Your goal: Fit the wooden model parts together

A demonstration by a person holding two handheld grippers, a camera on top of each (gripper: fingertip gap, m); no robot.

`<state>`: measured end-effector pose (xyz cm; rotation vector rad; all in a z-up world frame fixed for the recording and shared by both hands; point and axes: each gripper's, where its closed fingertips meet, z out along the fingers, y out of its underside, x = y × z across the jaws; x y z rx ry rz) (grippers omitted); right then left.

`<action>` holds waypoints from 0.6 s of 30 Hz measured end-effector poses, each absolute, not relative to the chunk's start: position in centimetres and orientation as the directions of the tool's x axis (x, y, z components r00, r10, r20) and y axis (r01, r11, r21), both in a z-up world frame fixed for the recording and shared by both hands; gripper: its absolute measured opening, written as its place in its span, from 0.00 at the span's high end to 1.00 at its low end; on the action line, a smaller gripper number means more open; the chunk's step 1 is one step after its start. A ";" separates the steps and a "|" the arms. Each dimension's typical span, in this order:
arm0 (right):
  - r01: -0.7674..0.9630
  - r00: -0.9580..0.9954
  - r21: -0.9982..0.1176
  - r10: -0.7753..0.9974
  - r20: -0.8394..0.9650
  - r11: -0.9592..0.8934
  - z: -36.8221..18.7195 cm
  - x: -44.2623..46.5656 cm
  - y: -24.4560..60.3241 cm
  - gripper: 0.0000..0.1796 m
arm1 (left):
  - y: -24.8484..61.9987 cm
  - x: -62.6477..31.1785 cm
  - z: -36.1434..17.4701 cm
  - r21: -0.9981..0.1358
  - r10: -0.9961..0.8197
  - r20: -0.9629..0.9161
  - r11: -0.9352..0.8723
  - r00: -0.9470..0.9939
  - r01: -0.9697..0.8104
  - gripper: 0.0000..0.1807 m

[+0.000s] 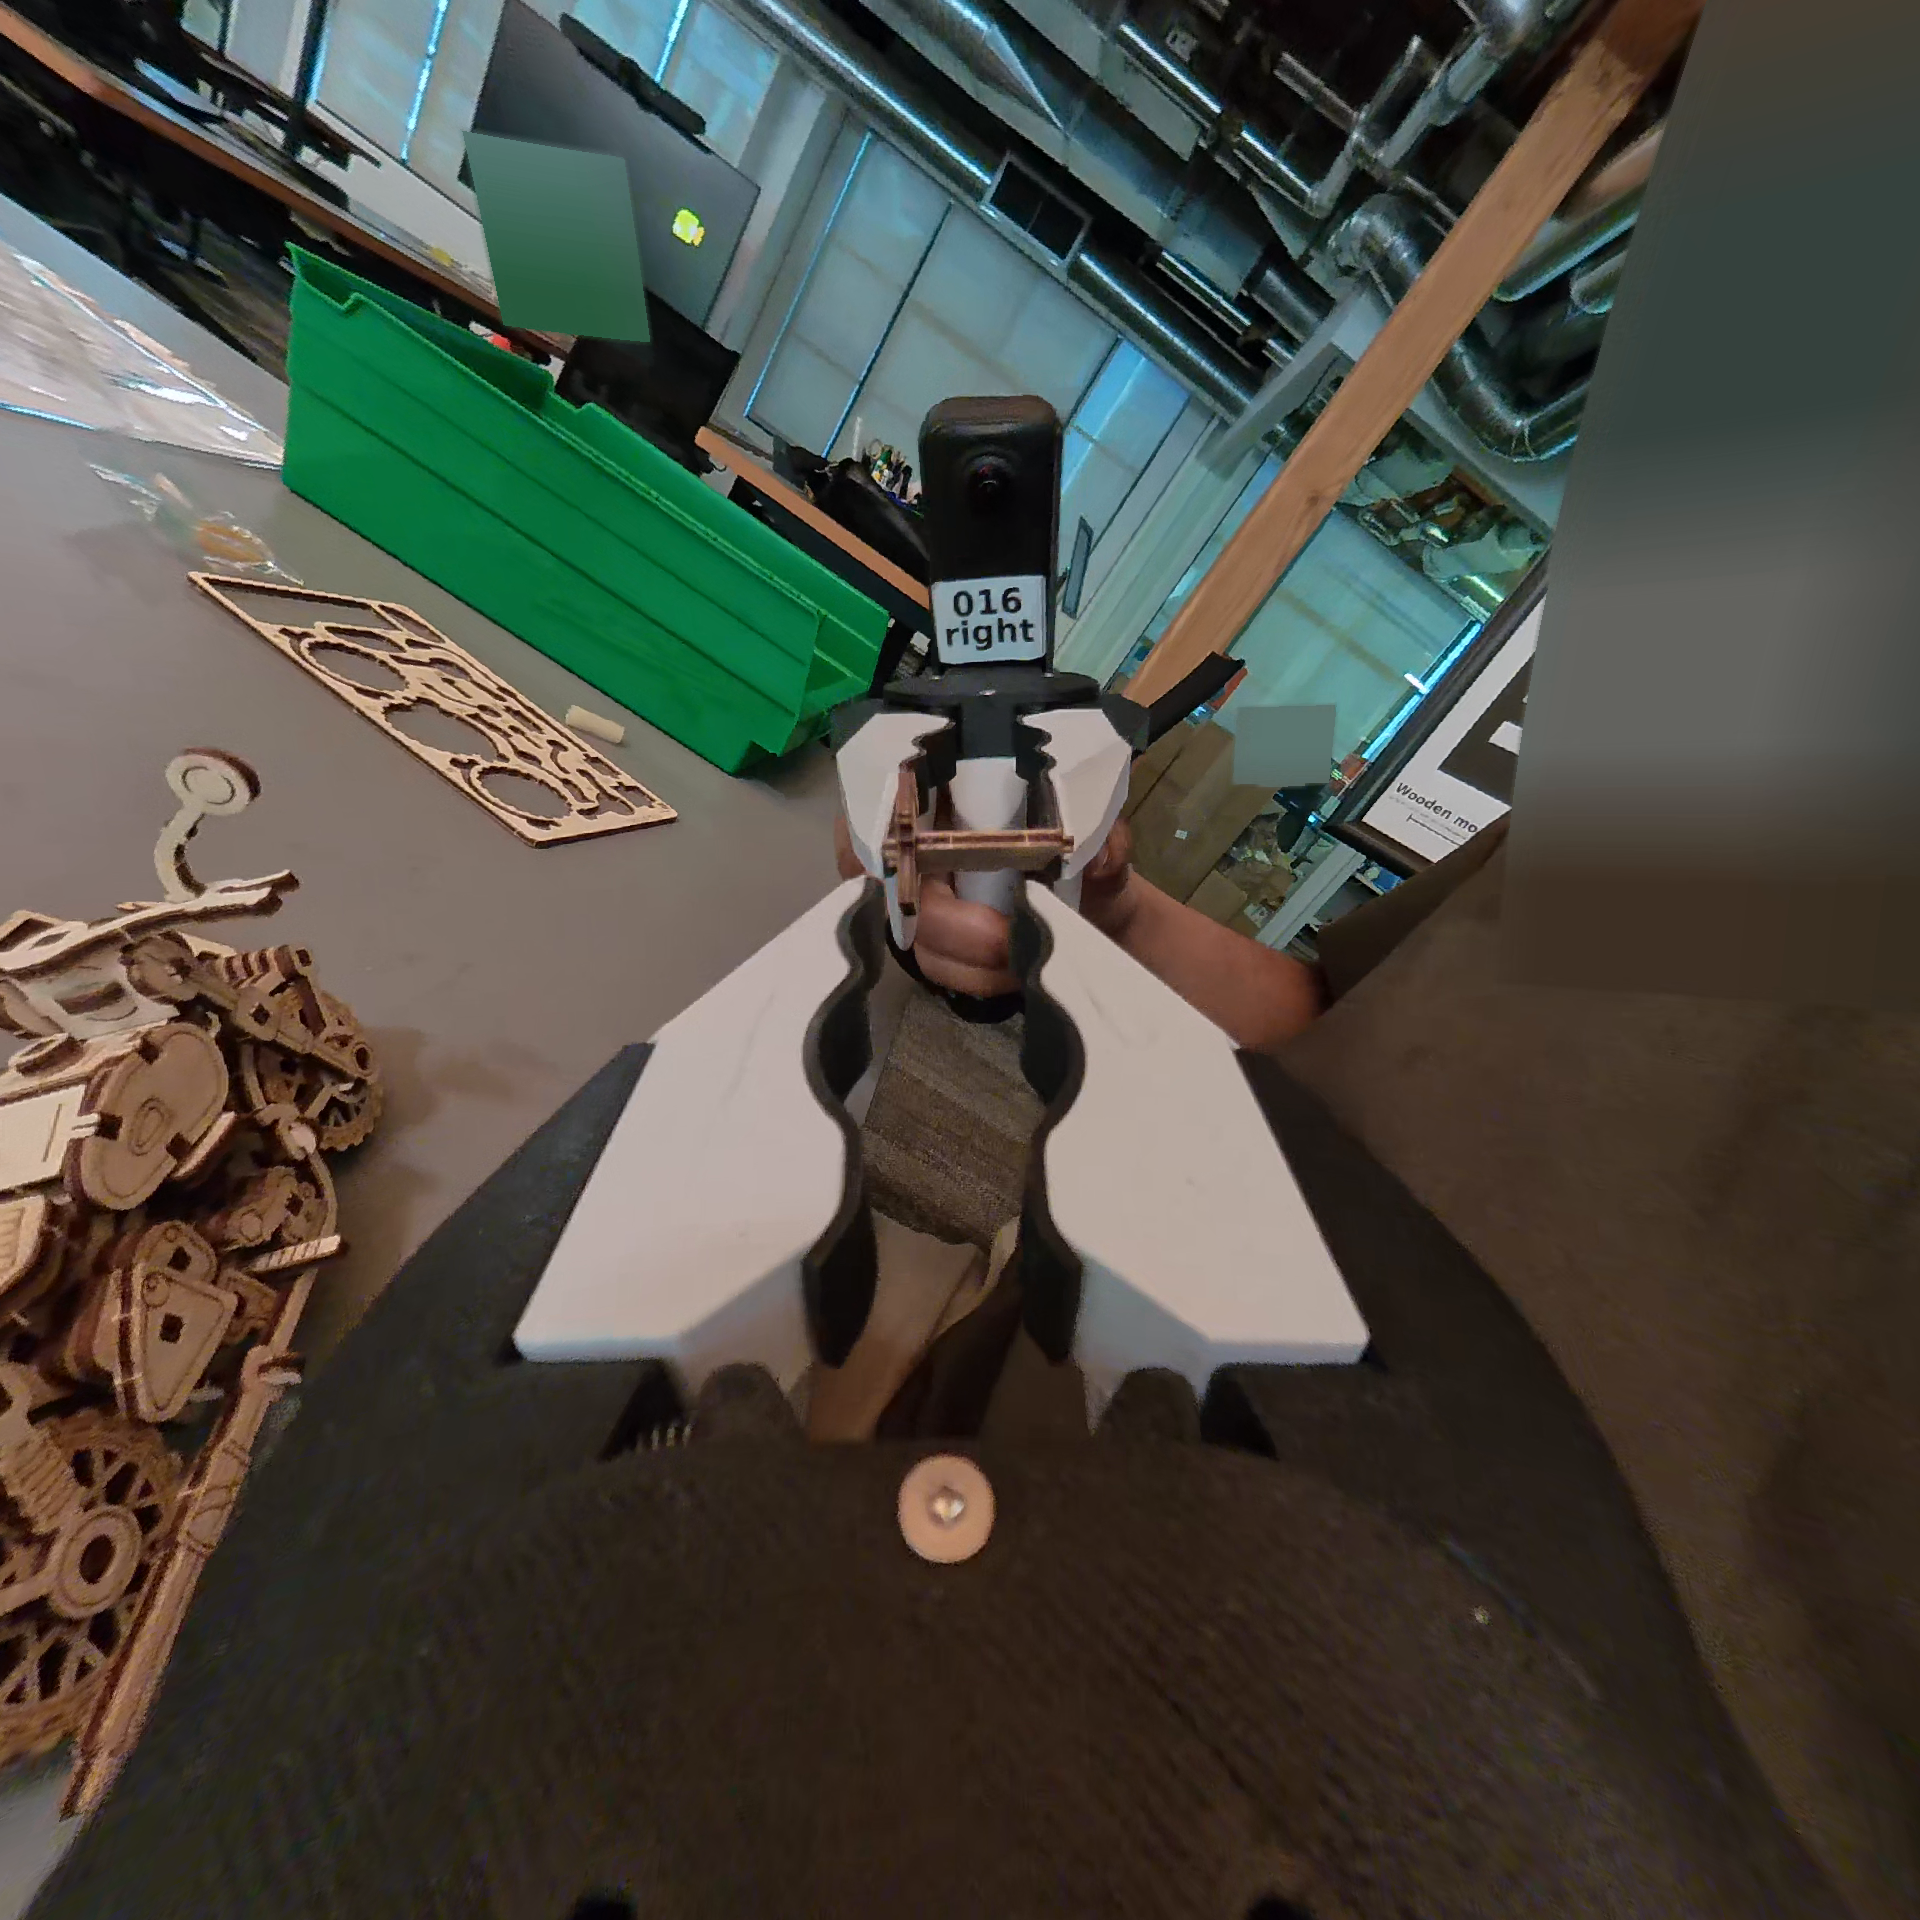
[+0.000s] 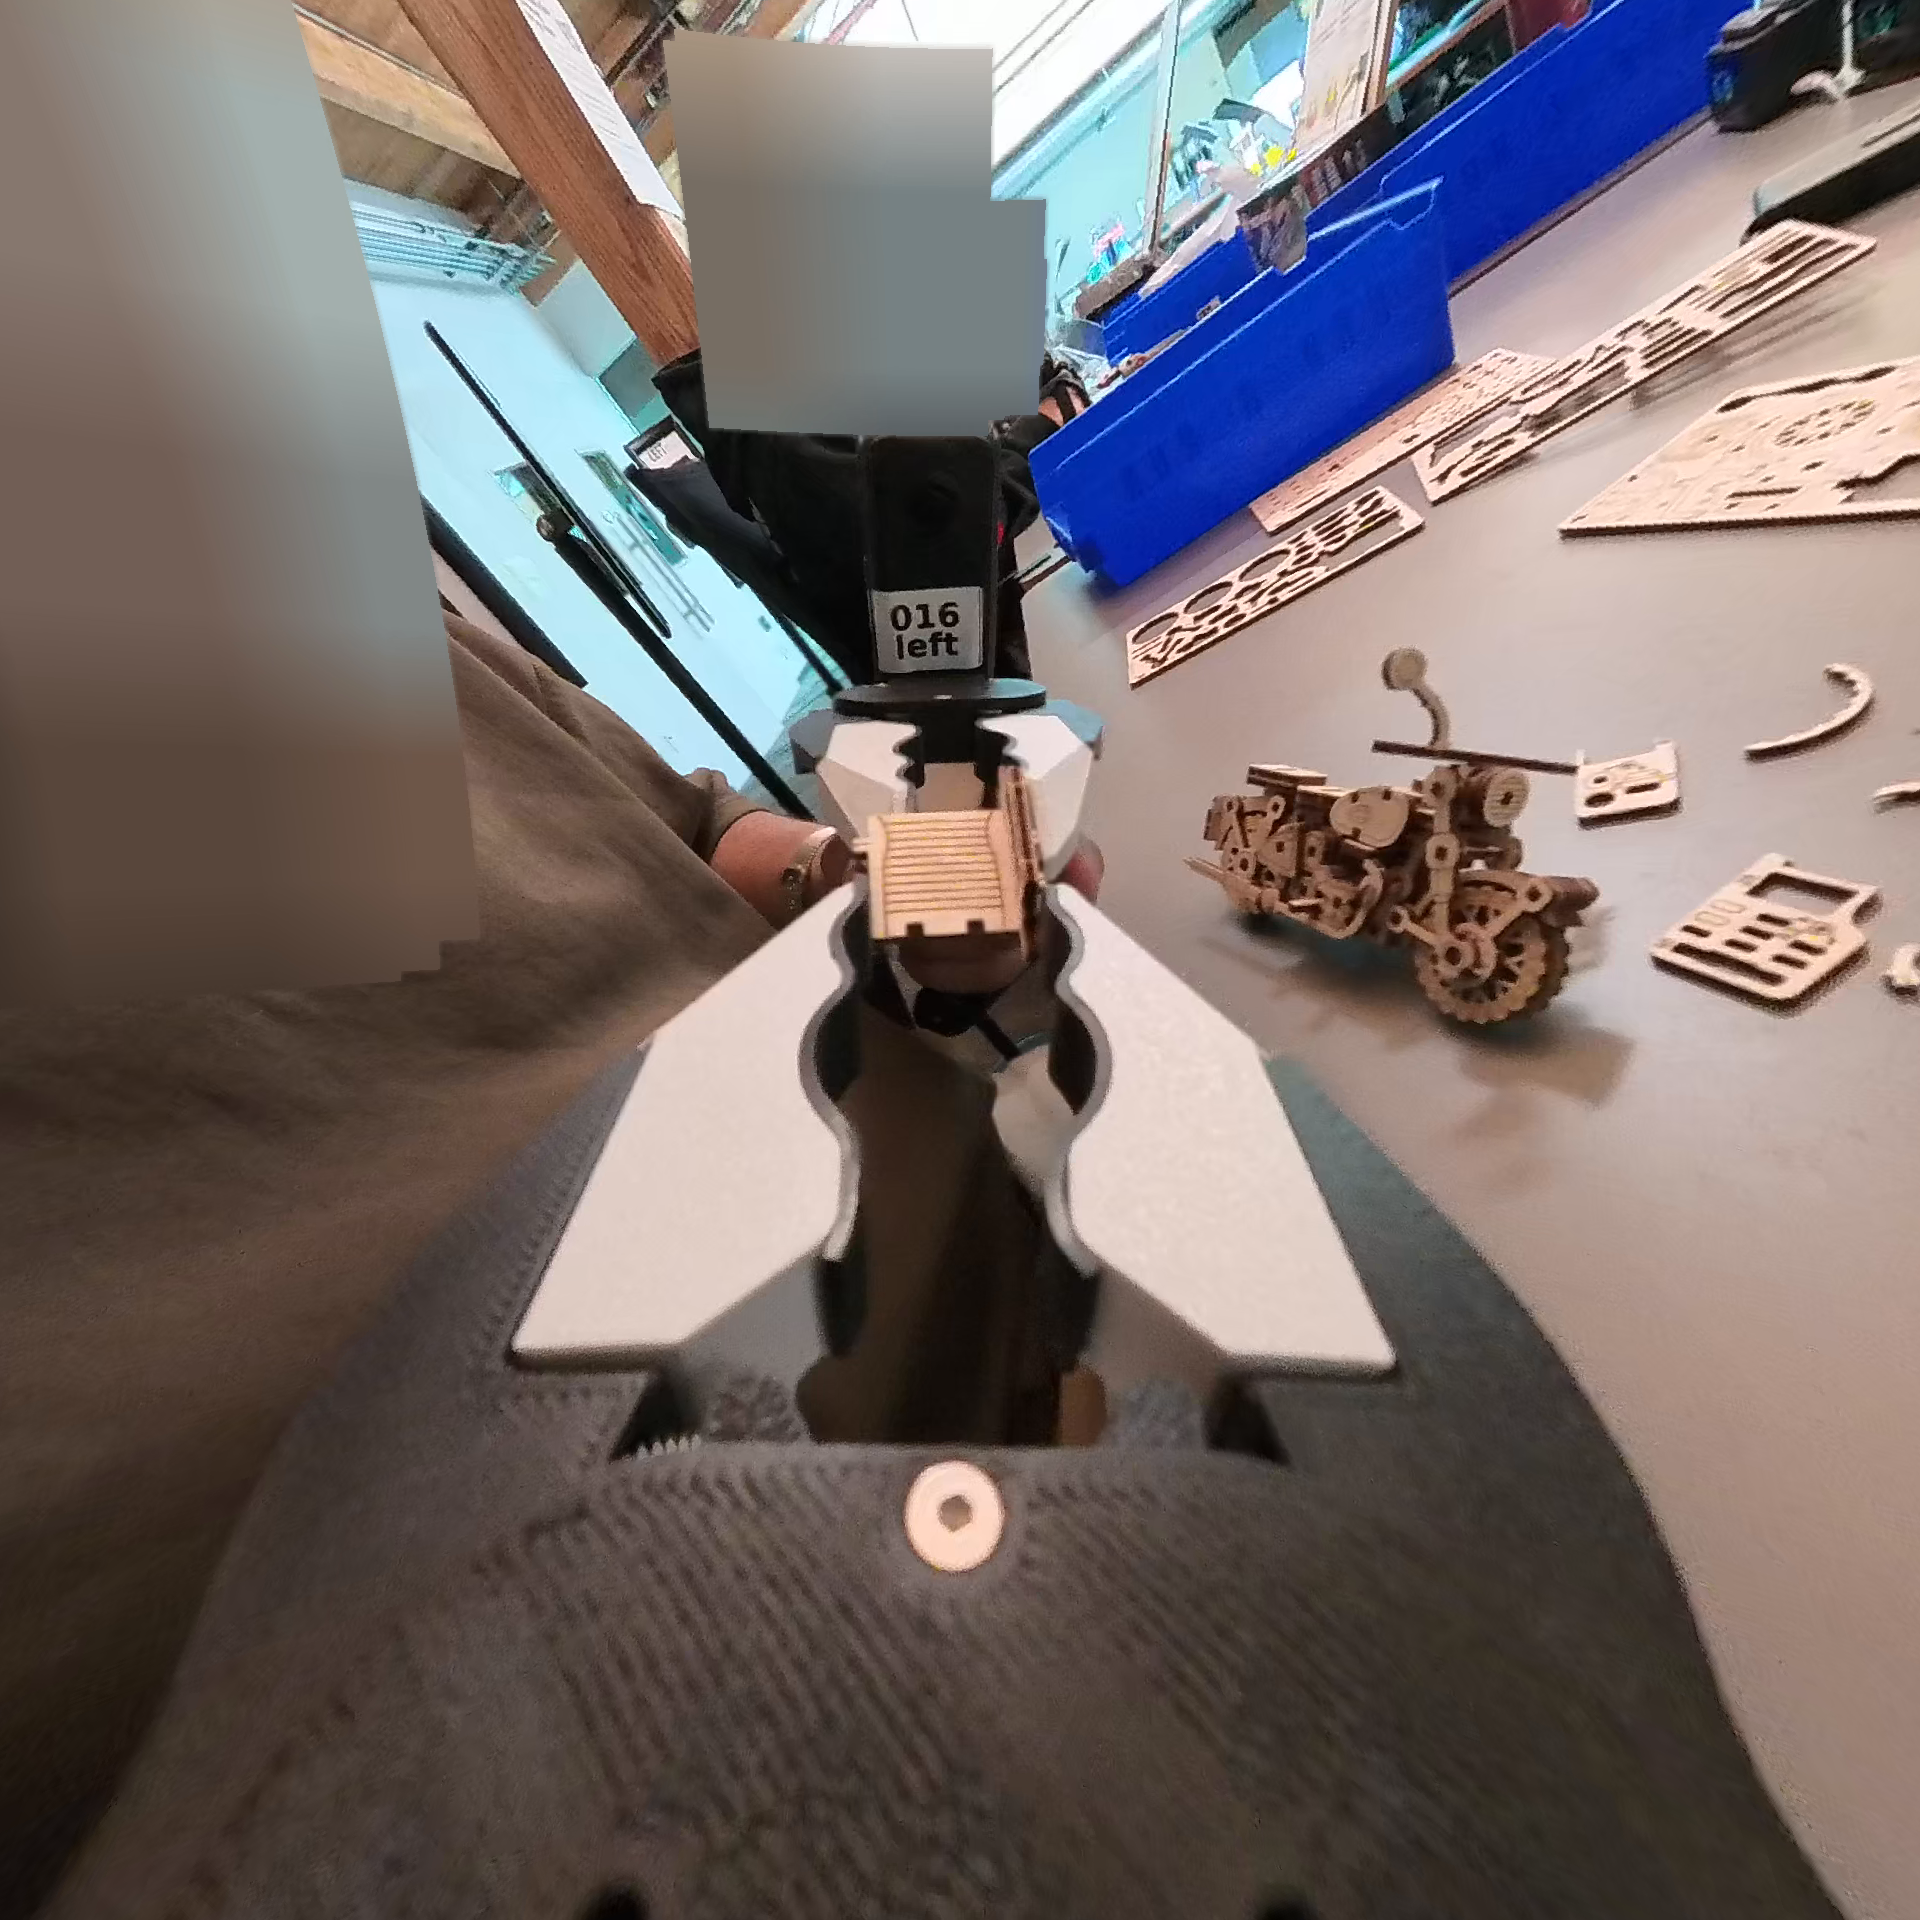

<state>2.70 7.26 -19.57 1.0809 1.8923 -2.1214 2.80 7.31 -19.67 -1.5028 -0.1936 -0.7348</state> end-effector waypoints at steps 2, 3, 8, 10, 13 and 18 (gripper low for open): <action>0.527 -0.734 -0.820 0.366 -0.572 -0.225 -19.8 2.7 7.1 0.82 | 7.3 2.7 -19.7 -0.827 -0.315 0.553 -0.099 0.771 0.553 0.90; 0.530 -0.734 -0.818 0.364 -0.574 -0.221 -19.9 2.7 7.0 0.82 | 7.3 2.7 -19.8 -0.824 -0.314 0.558 -0.101 0.768 0.557 0.92; 0.529 -0.732 -0.815 0.360 -0.579 -0.235 -19.7 2.7 6.7 0.79 | 7.2 2.2 -19.7 -0.780 -0.325 0.612 -0.098 0.721 0.618 1.00; 0.512 -0.722 -0.821 0.391 -0.571 -0.254 -19.7 2.2 7.2 0.75 | 7.1 1.1 -19.7 -0.719 -0.312 0.675 -0.073 0.669 0.691 1.00; 0.479 -0.699 -0.812 0.416 -0.582 -0.333 -19.0 1.4 8.7 0.73 | 6.5 -1.7 -19.1 -0.595 -0.307 0.760 0.028 0.573 0.803 1.00; 0.484 -0.672 -0.763 0.377 -0.637 -0.428 -18.5 0.8 10.3 0.73 | 5.3 -4.9 -18.8 -0.526 -0.262 0.793 0.162 0.550 0.835 1.00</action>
